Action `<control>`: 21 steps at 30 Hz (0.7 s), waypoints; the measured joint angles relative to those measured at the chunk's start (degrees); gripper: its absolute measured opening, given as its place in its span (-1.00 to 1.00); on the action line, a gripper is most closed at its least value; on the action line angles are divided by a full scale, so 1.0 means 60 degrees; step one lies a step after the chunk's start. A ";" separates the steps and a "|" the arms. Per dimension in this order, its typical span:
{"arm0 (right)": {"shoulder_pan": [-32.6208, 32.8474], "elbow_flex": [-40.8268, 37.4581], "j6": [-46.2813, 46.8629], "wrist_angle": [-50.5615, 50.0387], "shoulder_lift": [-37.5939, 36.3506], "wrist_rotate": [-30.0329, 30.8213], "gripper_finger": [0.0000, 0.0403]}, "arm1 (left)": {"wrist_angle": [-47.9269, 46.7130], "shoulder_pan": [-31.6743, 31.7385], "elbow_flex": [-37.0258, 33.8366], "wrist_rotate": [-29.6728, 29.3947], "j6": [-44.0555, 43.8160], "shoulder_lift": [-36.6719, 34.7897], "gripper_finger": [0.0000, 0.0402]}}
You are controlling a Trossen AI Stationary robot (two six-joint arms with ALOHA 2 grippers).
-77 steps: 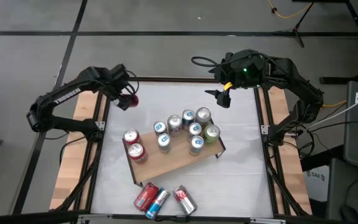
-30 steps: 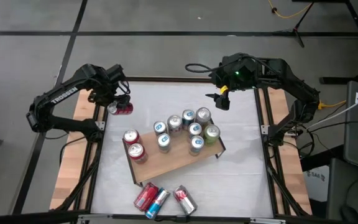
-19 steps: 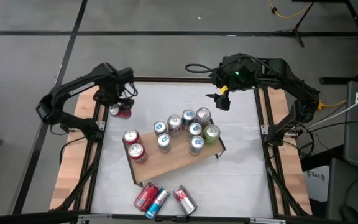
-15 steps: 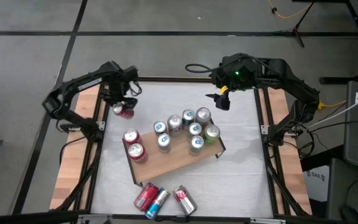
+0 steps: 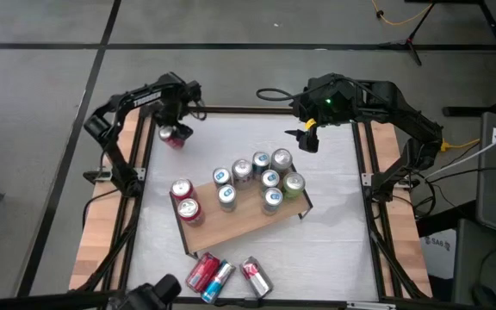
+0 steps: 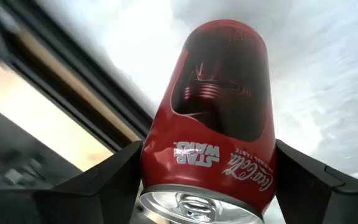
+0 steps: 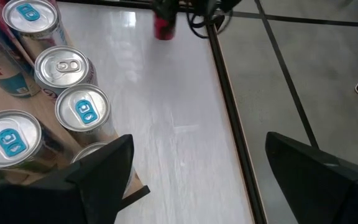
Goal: Place canned beverage on shelf
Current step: Put the red white soda can on the shelf
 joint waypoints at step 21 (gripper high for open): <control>0.0000 -0.0001 0.0000 0.0000 0.0000 -0.0004 0.77 | 0.1725 -0.0982 0.0286 -0.2093 0.7048 0.0235 0.41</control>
